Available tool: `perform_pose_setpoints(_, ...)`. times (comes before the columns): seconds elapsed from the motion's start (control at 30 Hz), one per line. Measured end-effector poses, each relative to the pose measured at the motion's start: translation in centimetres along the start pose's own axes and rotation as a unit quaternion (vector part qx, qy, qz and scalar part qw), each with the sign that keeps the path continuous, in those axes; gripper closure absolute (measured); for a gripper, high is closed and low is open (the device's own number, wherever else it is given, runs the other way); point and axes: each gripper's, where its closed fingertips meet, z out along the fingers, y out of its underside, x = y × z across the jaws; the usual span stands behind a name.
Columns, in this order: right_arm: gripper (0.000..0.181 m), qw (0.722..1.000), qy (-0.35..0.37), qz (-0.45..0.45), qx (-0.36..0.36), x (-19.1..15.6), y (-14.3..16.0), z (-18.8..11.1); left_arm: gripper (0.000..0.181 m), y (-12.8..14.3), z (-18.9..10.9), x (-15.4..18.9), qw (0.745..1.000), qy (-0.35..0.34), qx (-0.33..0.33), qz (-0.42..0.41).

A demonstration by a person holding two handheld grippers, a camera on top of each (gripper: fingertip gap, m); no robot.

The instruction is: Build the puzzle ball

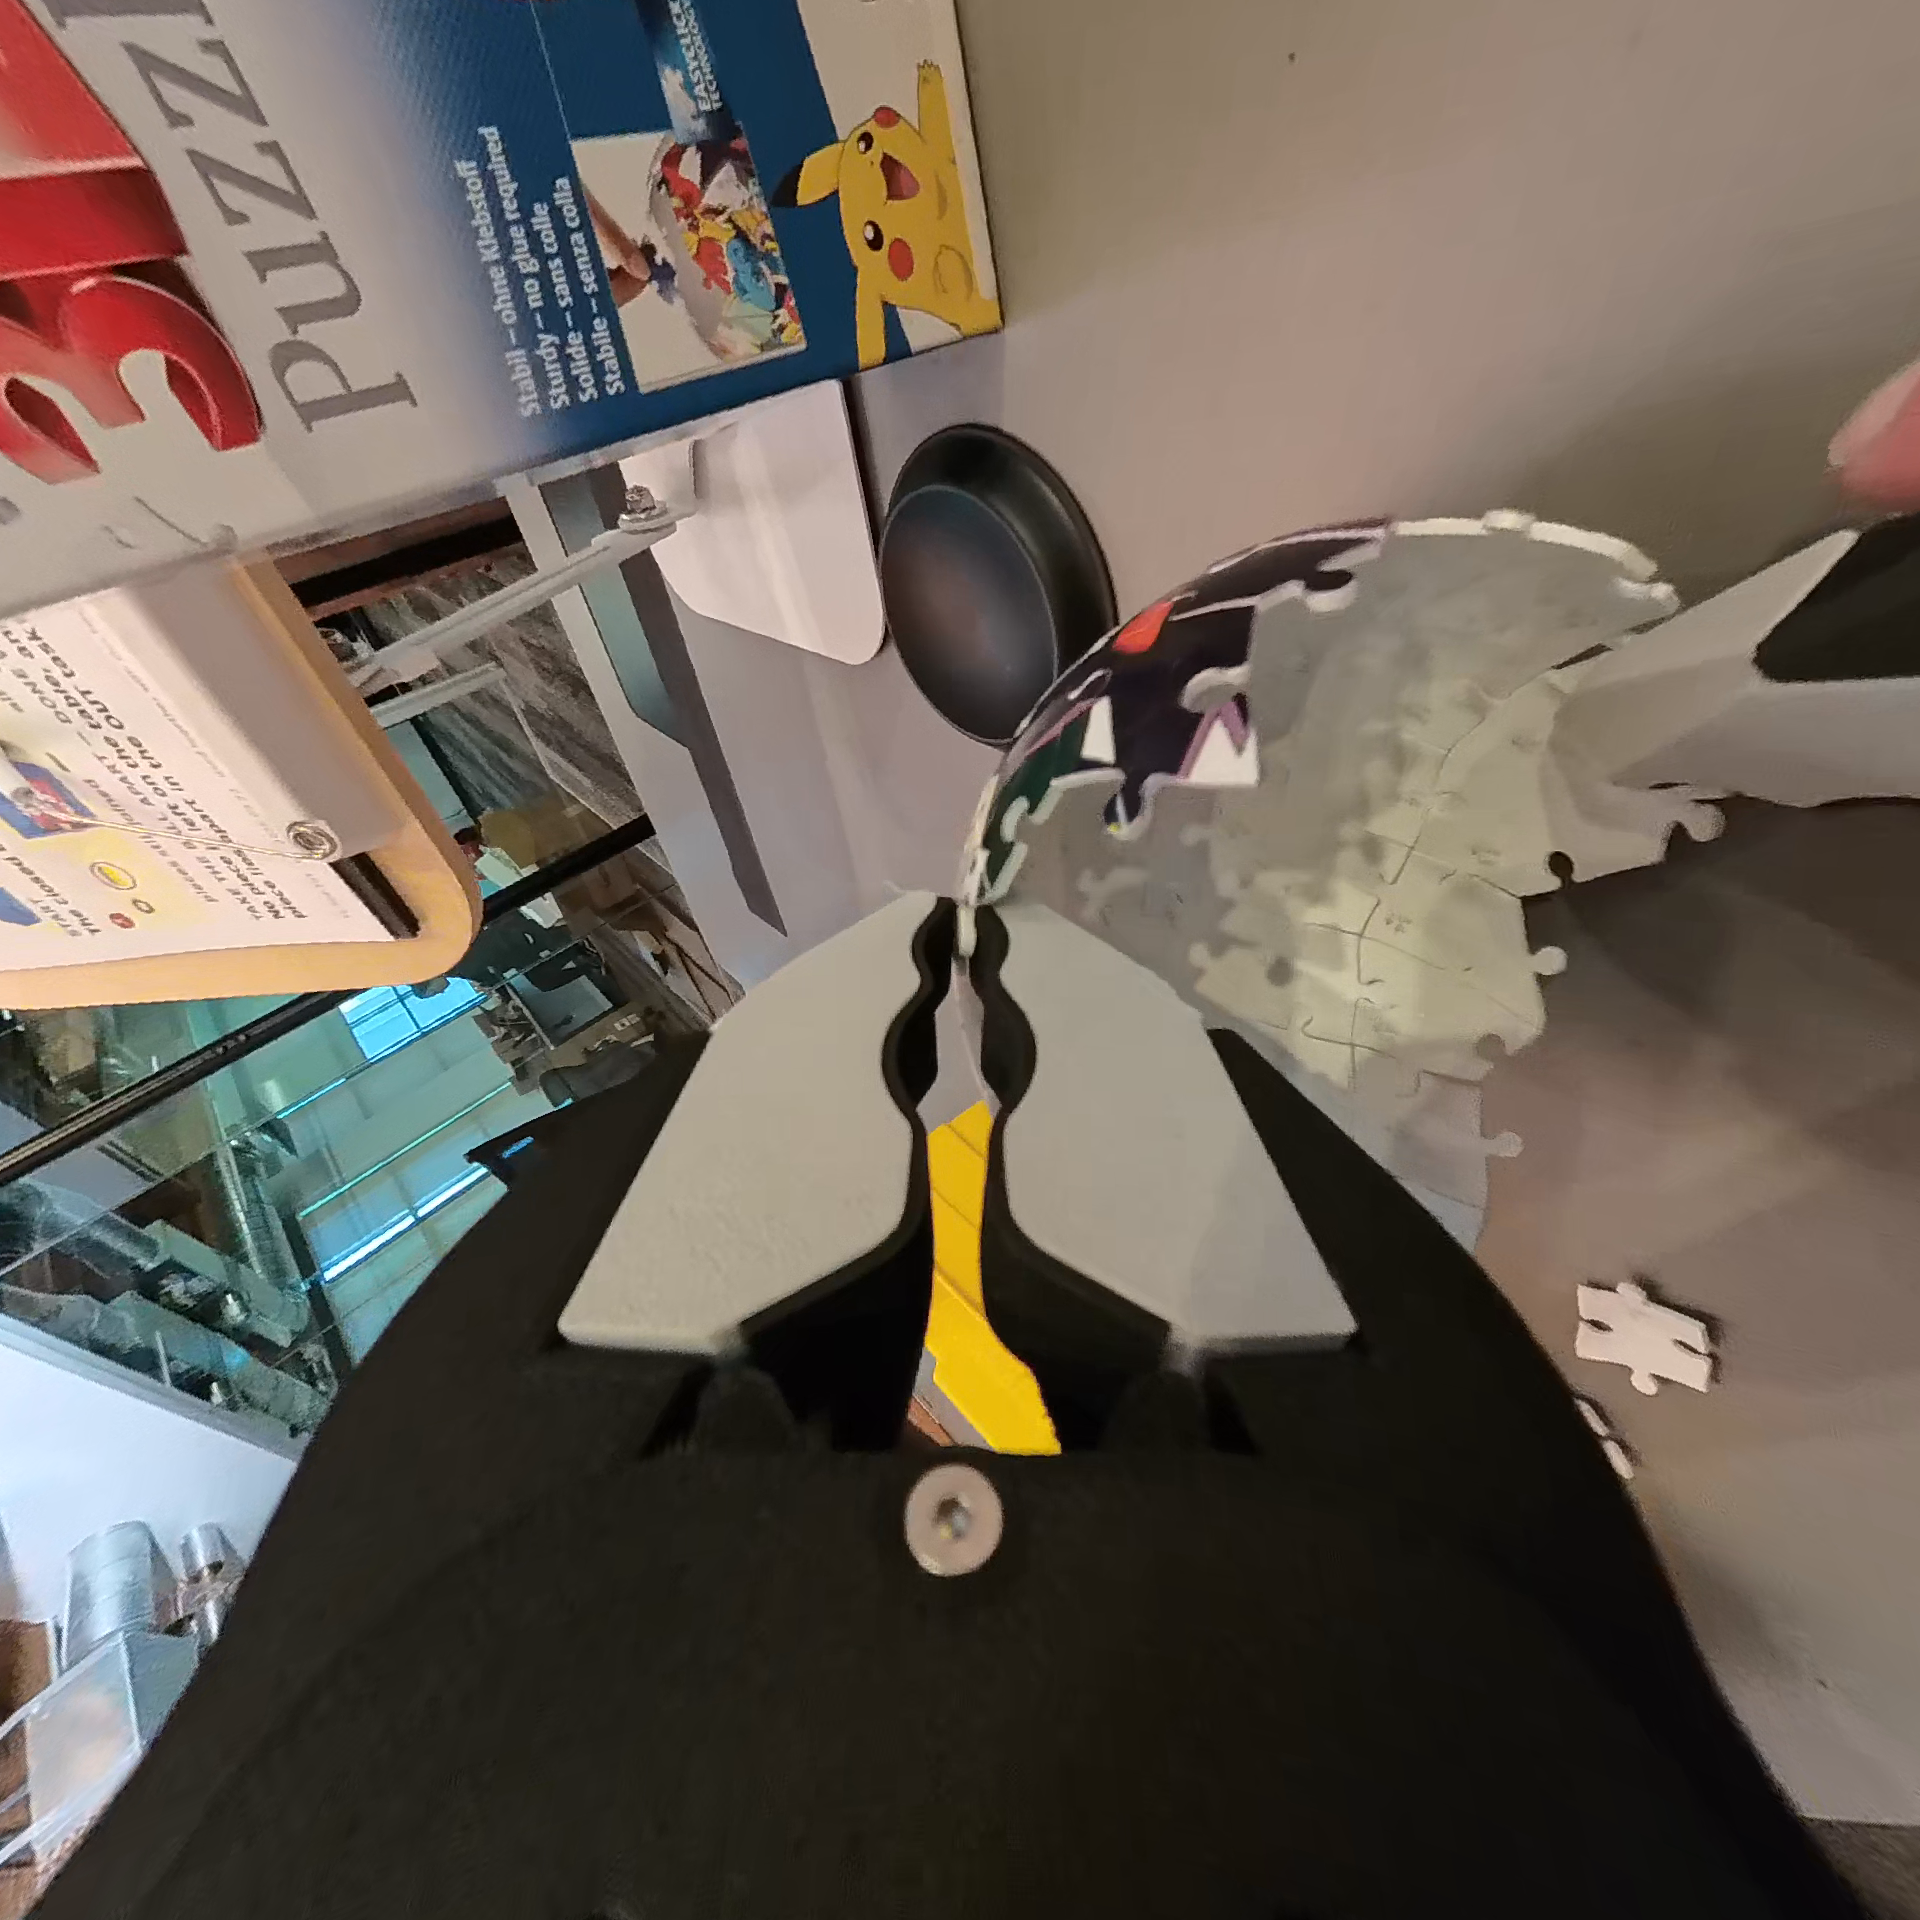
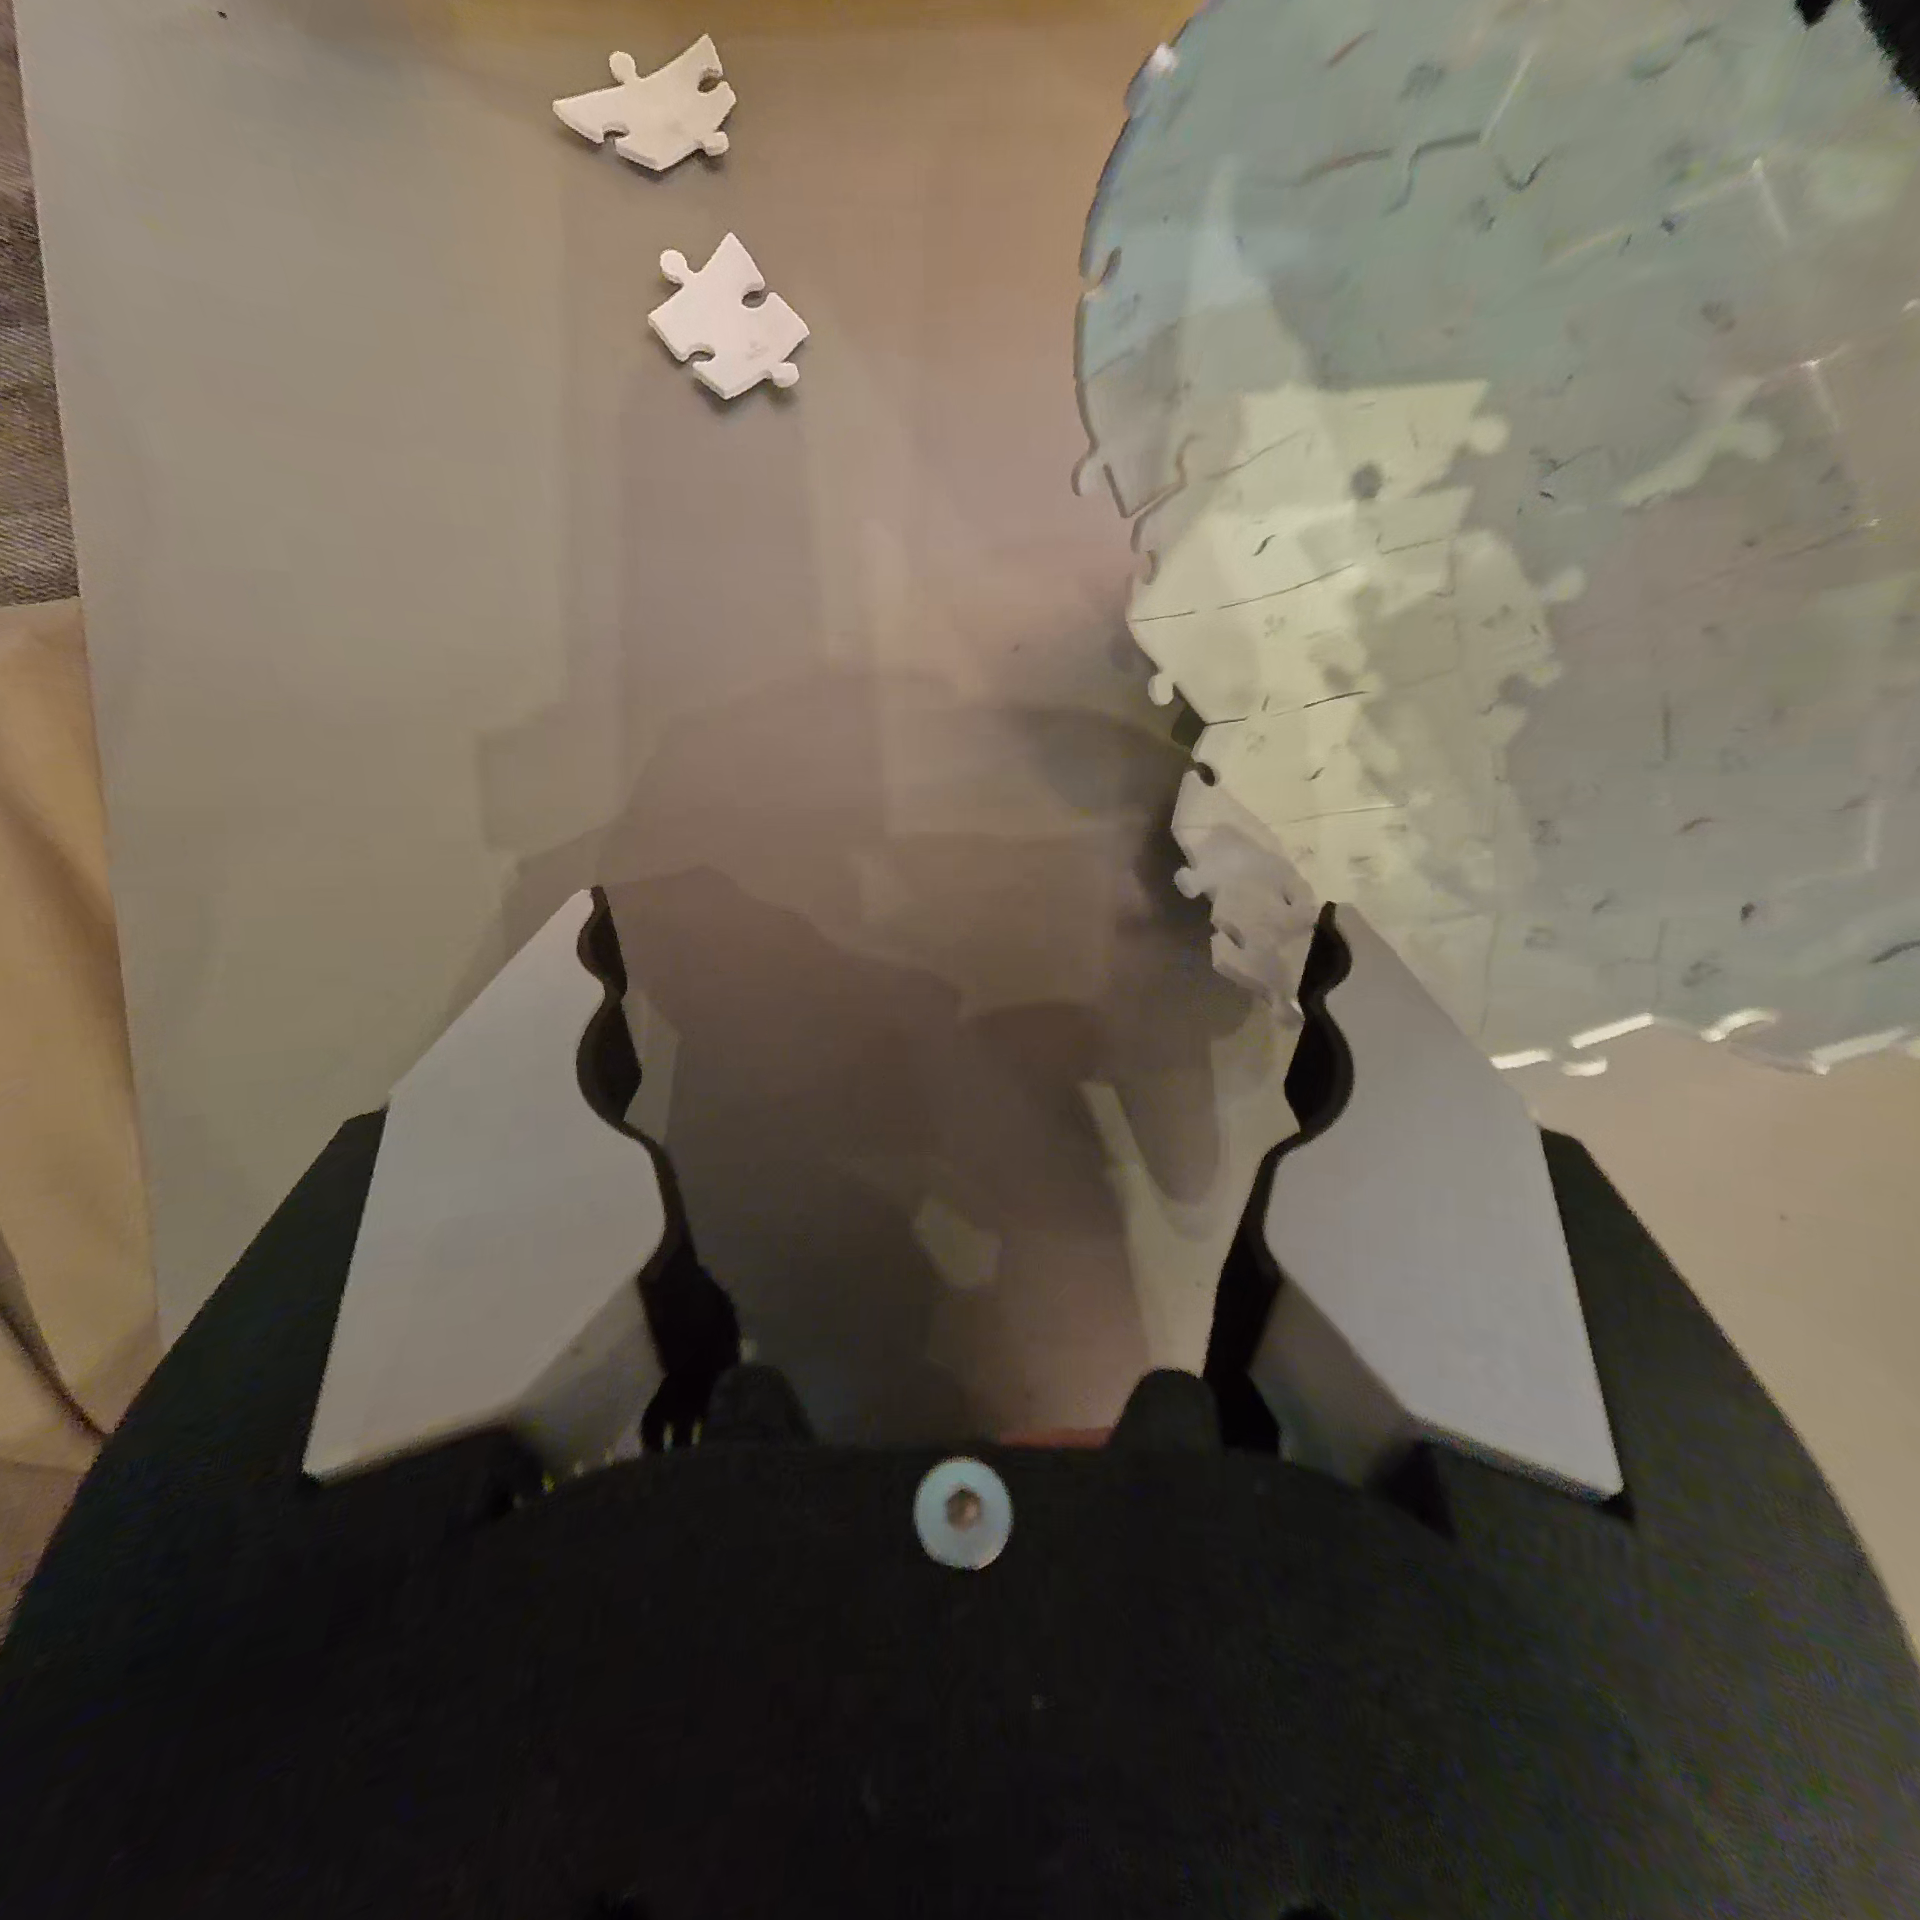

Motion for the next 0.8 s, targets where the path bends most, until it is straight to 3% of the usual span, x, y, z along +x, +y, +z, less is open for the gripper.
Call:
perform_pose_setpoints(0.33,0.051,1.000,-0.001,0.009,-0.006,0.11,0.18,0.05,0.179,-0.02,0.13,0.00,1.000,0.009,0.003,-0.007)
perform_pose_setpoints(0.8,0.052,1.000,-0.007,0.015,-0.010,0.09,0.42,-0.05,0.170,-0.53,-0.11,0.35,0.995,0.074,0.045,-0.053)
